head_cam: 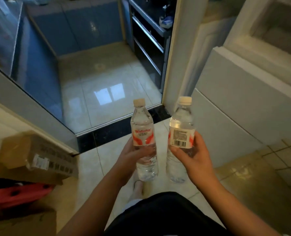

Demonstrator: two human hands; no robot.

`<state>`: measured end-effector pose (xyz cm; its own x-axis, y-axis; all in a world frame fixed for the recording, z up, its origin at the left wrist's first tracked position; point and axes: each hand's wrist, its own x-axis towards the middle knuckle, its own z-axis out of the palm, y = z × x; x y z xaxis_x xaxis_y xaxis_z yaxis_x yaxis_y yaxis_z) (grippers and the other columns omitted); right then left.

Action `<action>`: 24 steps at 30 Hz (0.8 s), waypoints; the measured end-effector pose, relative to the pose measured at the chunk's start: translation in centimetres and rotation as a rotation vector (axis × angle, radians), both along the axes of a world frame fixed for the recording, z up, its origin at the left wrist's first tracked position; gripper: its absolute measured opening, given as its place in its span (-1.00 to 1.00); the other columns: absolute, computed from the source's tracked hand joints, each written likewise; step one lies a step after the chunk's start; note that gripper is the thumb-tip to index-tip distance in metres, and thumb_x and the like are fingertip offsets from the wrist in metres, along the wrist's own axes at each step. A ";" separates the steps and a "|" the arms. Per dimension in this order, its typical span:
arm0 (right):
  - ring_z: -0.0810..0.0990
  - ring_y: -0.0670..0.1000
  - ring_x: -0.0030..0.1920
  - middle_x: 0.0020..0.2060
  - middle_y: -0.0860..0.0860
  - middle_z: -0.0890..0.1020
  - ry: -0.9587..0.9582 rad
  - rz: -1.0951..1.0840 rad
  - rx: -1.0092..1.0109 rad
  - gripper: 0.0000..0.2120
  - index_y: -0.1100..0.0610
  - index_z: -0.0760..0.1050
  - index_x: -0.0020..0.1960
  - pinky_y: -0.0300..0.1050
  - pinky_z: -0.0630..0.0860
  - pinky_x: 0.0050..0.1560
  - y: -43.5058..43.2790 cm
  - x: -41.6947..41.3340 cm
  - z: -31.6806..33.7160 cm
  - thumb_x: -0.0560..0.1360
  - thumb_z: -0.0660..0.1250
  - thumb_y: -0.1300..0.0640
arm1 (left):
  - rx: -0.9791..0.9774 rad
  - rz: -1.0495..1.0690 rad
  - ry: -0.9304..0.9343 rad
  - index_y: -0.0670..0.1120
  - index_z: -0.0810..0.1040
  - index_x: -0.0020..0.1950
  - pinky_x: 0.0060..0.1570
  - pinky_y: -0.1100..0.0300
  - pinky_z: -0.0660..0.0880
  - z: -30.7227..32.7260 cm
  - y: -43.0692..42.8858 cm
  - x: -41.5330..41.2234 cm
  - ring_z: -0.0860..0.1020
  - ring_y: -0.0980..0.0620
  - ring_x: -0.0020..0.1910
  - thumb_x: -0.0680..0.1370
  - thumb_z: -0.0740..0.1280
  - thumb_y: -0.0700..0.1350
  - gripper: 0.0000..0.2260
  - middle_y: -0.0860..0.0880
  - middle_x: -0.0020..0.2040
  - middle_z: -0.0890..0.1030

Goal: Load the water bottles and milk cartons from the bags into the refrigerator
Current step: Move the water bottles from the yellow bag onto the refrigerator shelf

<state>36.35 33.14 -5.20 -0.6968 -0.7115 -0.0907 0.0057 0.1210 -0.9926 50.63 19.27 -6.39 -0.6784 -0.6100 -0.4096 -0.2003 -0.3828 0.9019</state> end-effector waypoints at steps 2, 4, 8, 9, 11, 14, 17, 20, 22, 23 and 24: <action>0.65 -0.08 0.07 0.06 -0.07 0.65 0.017 -0.074 0.000 -0.47 -0.02 0.41 0.31 -0.14 0.59 0.05 -2.1 -2.3 0.0 0.43 0.48 0.26 | 0.009 -0.079 0.019 -0.03 0.52 0.22 0.15 -0.09 0.54 -0.1 -2.9 -3.3 0.65 -0.06 0.07 0.32 0.47 -0.10 -0.54 -0.04 0.02 0.68; 0.65 -0.06 0.06 0.06 -0.04 0.65 0.019 -0.141 -0.007 -0.48 0.02 0.41 0.33 -0.12 0.60 0.05 -4.1 -4.5 0.2 0.44 0.47 0.27 | 0.007 -0.172 0.036 -0.02 0.52 0.22 0.18 -0.11 0.53 0.2 -5.9 -6.7 0.65 -0.05 0.07 0.34 0.45 -0.13 -0.55 -0.03 0.02 0.69; 0.66 -0.05 0.07 0.06 -0.01 0.66 0.026 -0.319 -0.022 -0.48 0.08 0.40 0.35 -0.11 0.61 0.08 -7.8 -8.8 1.1 0.45 0.45 0.29 | -0.041 -0.373 0.045 -0.02 0.48 0.32 0.26 -0.22 0.46 0.9 -11.4 -13.6 0.61 -0.10 0.16 0.32 0.50 -0.03 -0.42 -0.08 0.12 0.65; 0.66 -0.06 0.06 0.05 -0.01 0.66 0.032 -0.367 -0.026 -0.49 0.09 0.41 0.34 -0.10 0.61 0.09 -8.5 -9.7 1.3 0.44 0.45 0.29 | -0.041 -0.418 0.043 -0.02 0.47 0.33 0.28 -0.25 0.44 1.3 -12.4 -15.4 0.60 -0.11 0.17 0.29 0.51 0.01 -0.38 -0.08 0.13 0.65; 0.66 -0.05 0.07 0.05 -0.02 0.67 0.047 -0.464 -0.040 -0.50 0.09 0.41 0.33 -0.07 0.60 0.11 -9.7 -11.3 1.7 0.44 0.45 0.28 | -0.060 -0.519 0.044 -0.03 0.48 0.32 0.28 -0.23 0.45 1.8 -14.1 -18.9 0.61 -0.09 0.16 0.31 0.49 -0.02 -0.42 -0.07 0.12 0.65; 0.65 -0.02 0.10 0.07 -0.01 0.66 0.049 -0.594 -0.064 -0.50 0.06 0.42 0.33 0.04 0.58 0.14 -10.7 -13.3 2.4 0.45 0.45 0.28 | -0.077 -0.665 0.067 -0.03 0.51 0.30 0.27 -0.16 0.47 2.8 -15.4 -24.0 0.63 -0.04 0.14 0.39 0.42 -0.12 -0.53 -0.04 0.10 0.67; 0.65 0.00 0.10 0.08 0.01 0.66 0.073 -0.720 -0.085 -0.52 0.06 0.42 0.32 0.11 0.58 0.16 -10.7 -15.4 3.2 0.45 0.47 0.25 | -0.074 -0.765 0.096 -0.03 0.50 0.33 0.25 -0.11 0.50 3.1 -15.5 -28.7 0.63 -0.02 0.14 0.39 0.43 -0.14 -0.51 -0.03 0.11 0.67; 0.64 0.03 0.11 0.08 0.01 0.65 0.103 -0.828 -0.107 -0.49 0.05 0.41 0.32 0.15 0.58 0.14 -10.3 -17.7 3.9 0.41 0.46 0.12 | -0.073 -0.888 0.096 0.02 0.46 0.37 0.28 -0.15 0.47 3.4 -14.7 -33.2 0.60 -0.04 0.21 0.34 0.51 -0.01 -0.39 -0.04 0.19 0.64; 0.64 0.04 0.12 0.09 0.03 0.65 0.127 -0.880 -0.136 -0.45 0.07 0.40 0.34 0.12 0.59 0.14 -9.8 -19.5 4.3 0.39 0.46 0.08 | -0.084 -0.965 0.117 0.04 0.44 0.38 0.27 -0.15 0.48 3.8 -13.9 -36.0 0.59 -0.04 0.23 0.32 0.52 0.04 -0.35 -0.03 0.21 0.63; 0.64 0.04 0.13 0.10 0.04 0.65 0.149 -0.898 -0.149 -0.44 0.09 0.39 0.35 0.08 0.59 0.13 -9.6 -20.5 4.6 0.40 0.46 0.06 | -0.092 -0.983 0.129 0.05 0.44 0.37 0.25 -0.13 0.50 4.0 -13.4 -37.5 0.60 -0.03 0.21 0.32 0.51 0.02 -0.37 -0.01 0.20 0.63; 0.63 0.03 0.13 0.11 0.04 0.64 0.177 -0.910 -0.157 -0.44 0.11 0.38 0.36 0.02 0.60 0.12 -9.4 -21.7 4.9 0.41 0.45 0.07 | -0.103 -0.994 0.143 0.06 0.44 0.36 0.21 -0.09 0.53 4.3 -12.9 -39.0 0.61 0.00 0.19 0.34 0.50 -0.02 -0.39 0.01 0.18 0.64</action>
